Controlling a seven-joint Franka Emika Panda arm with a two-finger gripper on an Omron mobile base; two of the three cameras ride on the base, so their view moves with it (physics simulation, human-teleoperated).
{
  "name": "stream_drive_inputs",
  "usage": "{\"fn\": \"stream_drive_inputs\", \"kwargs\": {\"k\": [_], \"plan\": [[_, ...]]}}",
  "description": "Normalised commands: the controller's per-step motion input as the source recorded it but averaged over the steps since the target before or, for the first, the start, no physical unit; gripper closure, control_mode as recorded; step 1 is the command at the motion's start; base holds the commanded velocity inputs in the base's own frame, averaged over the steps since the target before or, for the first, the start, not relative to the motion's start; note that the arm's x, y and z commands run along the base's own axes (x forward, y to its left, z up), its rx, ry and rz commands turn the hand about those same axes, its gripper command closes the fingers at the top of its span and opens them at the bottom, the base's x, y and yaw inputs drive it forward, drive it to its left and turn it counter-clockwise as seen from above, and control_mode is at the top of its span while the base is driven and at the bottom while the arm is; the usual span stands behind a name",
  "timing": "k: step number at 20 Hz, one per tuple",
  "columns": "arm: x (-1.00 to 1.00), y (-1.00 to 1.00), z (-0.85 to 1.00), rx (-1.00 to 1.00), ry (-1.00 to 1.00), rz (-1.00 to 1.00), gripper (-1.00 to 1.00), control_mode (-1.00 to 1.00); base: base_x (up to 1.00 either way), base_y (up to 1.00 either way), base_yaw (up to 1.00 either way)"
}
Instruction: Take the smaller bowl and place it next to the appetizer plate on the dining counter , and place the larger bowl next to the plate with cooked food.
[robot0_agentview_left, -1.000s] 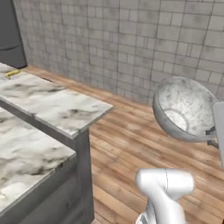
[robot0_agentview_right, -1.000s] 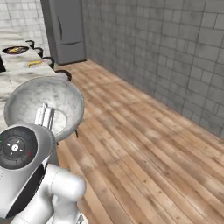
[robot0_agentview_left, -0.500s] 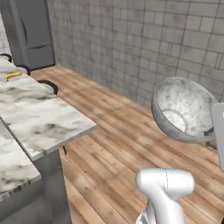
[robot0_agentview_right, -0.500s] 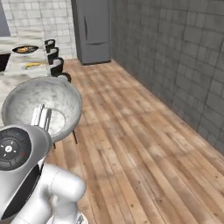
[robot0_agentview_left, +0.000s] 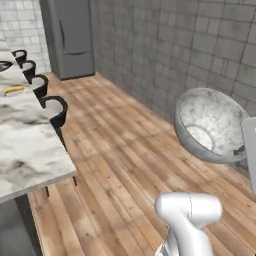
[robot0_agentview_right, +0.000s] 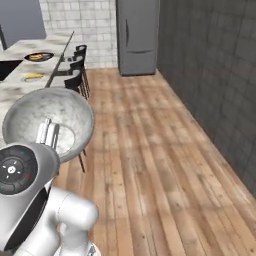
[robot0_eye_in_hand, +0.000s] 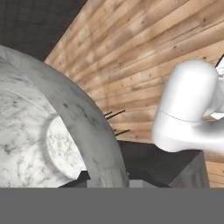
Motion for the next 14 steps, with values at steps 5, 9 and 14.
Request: {"fn": "stream_drive_inputs", "kwargs": {"k": [5,9,14], "plan": [[0.00,0.00,0.00,0.00,0.00,0.00,1.00,1.00,1.00,-1.00,0.45],[0.00,0.00,0.00,0.00,0.00,0.00,1.00,1.00,1.00,-1.00,0.43],[0.00,0.00,0.00,0.00,0.00,0.00,1.00,1.00,1.00,-0.94,0.45]]}}
